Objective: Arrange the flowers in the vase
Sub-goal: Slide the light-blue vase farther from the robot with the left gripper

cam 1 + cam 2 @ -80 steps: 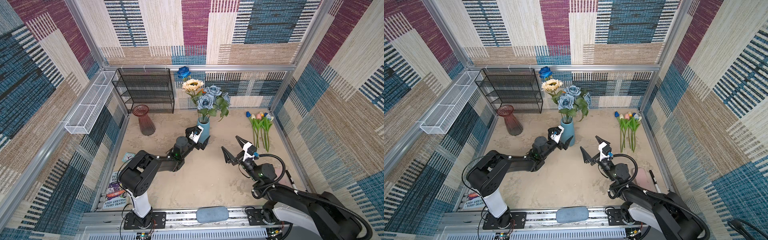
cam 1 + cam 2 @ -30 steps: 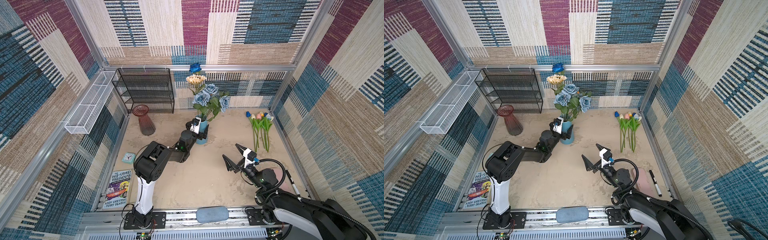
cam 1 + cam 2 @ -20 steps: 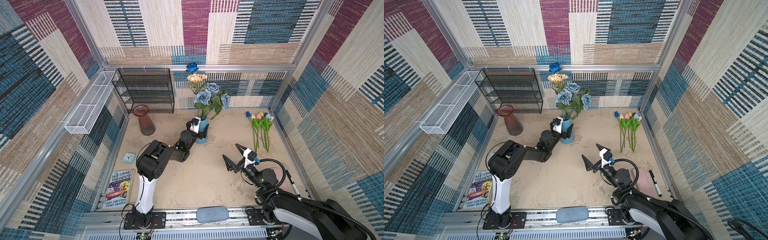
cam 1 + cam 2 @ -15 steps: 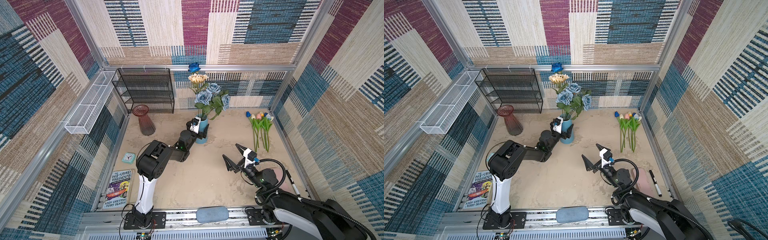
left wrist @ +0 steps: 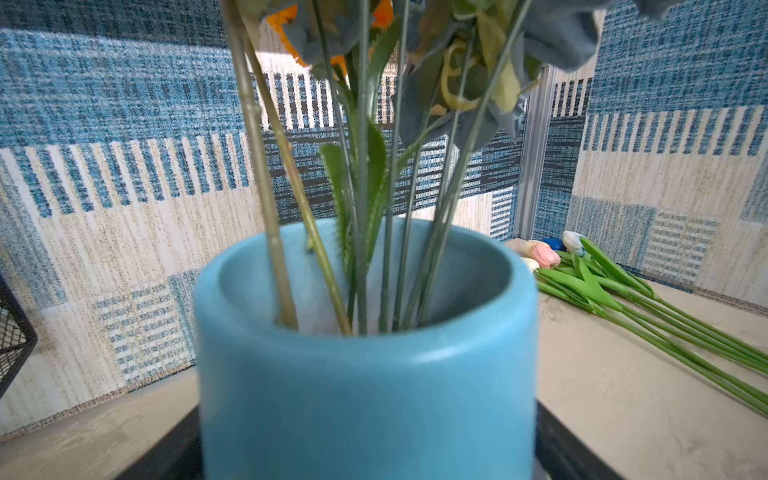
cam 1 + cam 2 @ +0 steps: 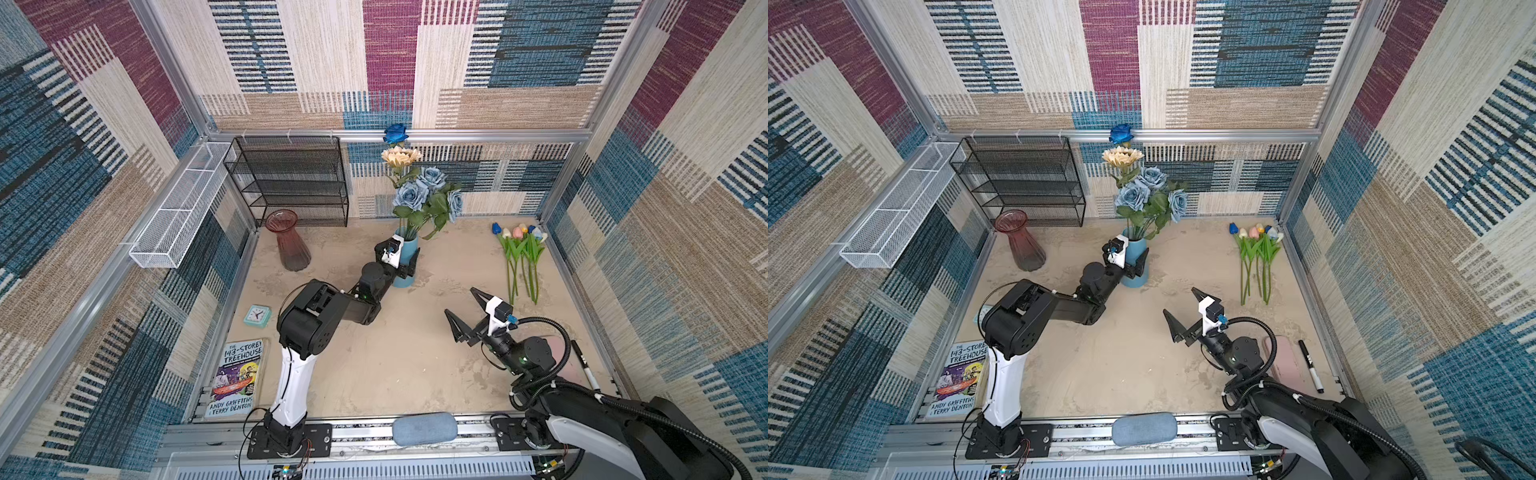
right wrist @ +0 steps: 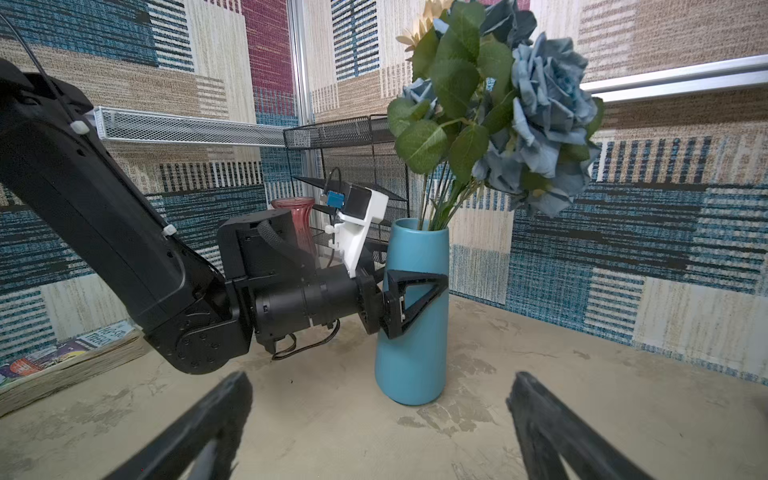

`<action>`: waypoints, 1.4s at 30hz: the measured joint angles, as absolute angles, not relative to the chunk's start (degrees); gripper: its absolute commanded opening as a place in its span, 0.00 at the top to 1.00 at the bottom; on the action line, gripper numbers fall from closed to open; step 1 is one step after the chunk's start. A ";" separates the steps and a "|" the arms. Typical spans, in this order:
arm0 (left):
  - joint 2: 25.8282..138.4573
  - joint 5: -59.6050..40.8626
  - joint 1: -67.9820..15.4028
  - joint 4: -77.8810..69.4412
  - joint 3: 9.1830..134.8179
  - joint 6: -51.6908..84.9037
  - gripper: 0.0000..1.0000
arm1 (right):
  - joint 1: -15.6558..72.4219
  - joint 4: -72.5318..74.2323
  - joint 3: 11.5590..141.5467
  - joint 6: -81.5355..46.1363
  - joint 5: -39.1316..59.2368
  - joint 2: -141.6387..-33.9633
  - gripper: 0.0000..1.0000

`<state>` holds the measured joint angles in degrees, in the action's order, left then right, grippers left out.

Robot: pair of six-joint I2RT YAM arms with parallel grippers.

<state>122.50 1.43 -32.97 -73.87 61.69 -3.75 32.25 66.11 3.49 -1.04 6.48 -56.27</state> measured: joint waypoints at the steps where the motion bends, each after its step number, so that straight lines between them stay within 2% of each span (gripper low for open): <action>1: 122.69 1.67 -33.04 -73.82 62.04 -3.81 0.88 | 32.23 66.15 3.49 -1.04 6.46 -56.23 0.00; 3: 122.91 2.35 -33.12 -73.60 62.57 -3.84 0.89 | 32.25 66.11 3.49 -1.04 6.46 -56.12 0.00; 6: 123.07 2.85 -33.17 -72.69 63.44 -3.97 1.00 | 32.25 66.13 3.49 -1.04 6.46 -55.88 0.00; 17: 123.87 2.81 -33.36 -71.83 65.49 -4.29 1.00 | 32.25 65.91 3.49 -1.04 6.42 -54.63 0.00; 24: 128.49 3.38 -33.39 -70.91 75.53 -4.45 1.00 | 32.25 65.76 3.44 -1.04 6.39 -54.24 0.00; 35: 141.32 12.49 -33.54 -71.16 97.62 -6.72 1.00 | 32.25 65.76 3.25 -1.04 5.93 -53.65 0.00; 42: 146.85 16.14 -32.64 -70.50 103.85 -9.43 1.00 | 32.25 65.71 3.14 -1.04 5.93 -52.90 0.00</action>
